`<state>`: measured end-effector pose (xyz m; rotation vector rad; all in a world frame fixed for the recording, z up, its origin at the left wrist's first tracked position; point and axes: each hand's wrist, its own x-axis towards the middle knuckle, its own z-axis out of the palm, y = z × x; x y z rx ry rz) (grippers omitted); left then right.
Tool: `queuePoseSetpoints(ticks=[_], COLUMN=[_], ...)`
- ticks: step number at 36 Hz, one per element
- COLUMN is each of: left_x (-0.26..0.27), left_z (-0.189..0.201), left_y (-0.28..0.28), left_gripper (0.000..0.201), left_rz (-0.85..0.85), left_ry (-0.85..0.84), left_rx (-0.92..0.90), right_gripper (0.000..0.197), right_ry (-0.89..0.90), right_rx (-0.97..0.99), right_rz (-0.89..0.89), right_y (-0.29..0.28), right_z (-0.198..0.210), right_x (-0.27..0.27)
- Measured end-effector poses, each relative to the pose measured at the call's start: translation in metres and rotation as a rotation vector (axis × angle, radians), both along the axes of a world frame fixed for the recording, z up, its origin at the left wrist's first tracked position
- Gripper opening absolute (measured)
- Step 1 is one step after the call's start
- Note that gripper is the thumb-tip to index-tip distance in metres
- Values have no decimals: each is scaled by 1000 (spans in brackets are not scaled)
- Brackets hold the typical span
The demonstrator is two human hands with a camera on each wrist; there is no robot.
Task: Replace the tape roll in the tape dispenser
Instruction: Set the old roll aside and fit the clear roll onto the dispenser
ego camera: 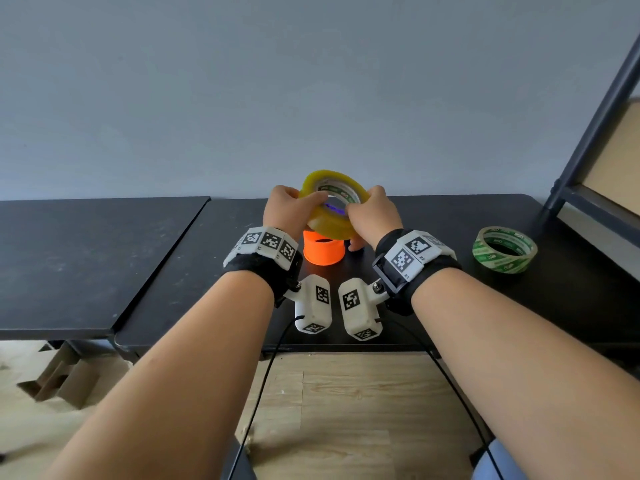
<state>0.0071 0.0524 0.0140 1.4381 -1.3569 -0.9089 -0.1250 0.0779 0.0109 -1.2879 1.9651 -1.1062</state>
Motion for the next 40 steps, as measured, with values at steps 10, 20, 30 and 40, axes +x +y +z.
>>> queuePoseSetpoints(ticks=[10, 20, 30, 40], left_x=[15, 17, 13, 11], left_z=[-16, -24, -20, -18], left_y=[-12, -20, -22, -24], left_gripper=[28, 28, 15, 28], left_rz=[-32, -7, 5, 122], left_ry=[-117, -220, -210, -267], left_rx=[1, 55, 93, 72], right_gripper=[35, 40, 33, 42], right_ry=[77, 335, 336, 295], right_rx=[-16, -63, -113, -89], right_rz=[42, 73, 69, 30], right_y=[2, -4, -9, -7], right_z=[-4, -11, -16, -29], right_x=[6, 8, 2, -20])
